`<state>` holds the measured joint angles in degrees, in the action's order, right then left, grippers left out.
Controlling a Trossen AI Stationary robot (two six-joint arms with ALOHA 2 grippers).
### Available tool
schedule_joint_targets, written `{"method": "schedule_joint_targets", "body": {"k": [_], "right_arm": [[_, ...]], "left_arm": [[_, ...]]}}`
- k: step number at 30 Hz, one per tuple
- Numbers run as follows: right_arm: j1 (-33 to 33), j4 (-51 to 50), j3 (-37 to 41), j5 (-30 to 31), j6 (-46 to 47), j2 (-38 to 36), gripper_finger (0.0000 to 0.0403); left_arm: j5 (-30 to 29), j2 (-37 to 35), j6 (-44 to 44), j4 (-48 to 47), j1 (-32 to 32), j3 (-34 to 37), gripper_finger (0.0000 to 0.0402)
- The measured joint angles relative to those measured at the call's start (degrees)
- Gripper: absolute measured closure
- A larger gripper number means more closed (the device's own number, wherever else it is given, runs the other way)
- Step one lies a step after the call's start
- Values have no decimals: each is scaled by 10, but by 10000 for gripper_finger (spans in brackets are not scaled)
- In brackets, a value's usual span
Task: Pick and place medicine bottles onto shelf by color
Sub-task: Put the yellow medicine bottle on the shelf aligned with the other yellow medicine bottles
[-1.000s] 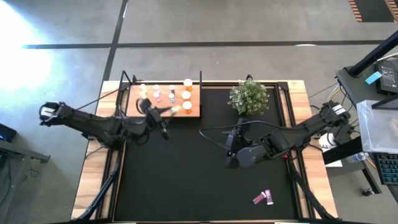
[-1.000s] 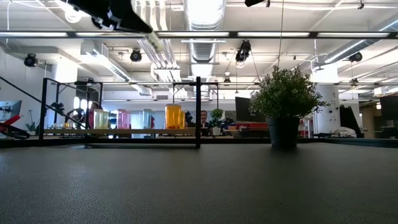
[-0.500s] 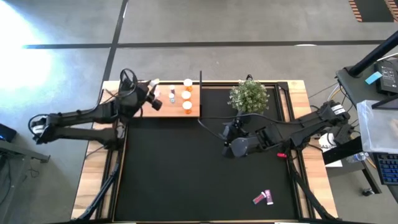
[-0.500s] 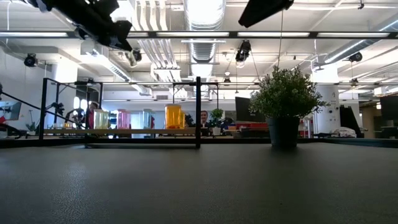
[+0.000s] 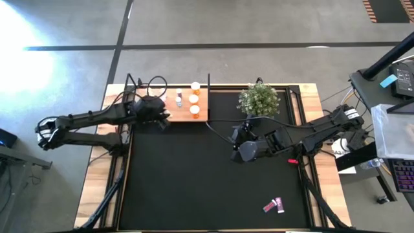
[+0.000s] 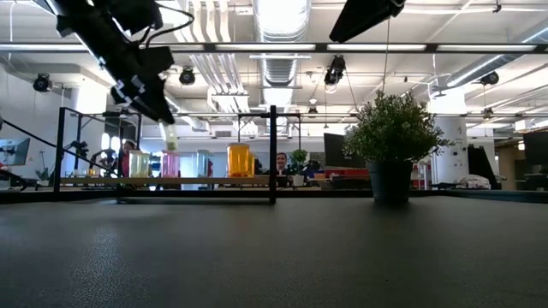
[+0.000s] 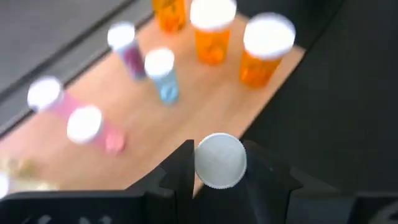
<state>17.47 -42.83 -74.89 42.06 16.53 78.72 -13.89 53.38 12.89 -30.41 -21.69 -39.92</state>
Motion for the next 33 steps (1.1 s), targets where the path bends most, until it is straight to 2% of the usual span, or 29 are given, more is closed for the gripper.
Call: {"method": "schedule_joint_targets", "body": {"k": [4,9,13,17,29,33], "right_arm": [[0,-5,0,0,0,0,200],[0,-6,1,0,0,0,200],[0,-6,1,0,-2,0,200],[0,-6,1,0,-33,0,200],[0,-2,1,0,-51,0,200],[0,-1,1,0,-50,0,200]], "left_arm": [[-22,-28,1,-72,-1,-13,299],[-139,-69,10,-156,-1,-20,299],[-142,-95,58,-195,-4,-7,299],[-144,-96,89,-196,-5,10,299],[-157,-12,181,-182,-17,37,299],[-181,5,199,-158,-17,35,299]]}}
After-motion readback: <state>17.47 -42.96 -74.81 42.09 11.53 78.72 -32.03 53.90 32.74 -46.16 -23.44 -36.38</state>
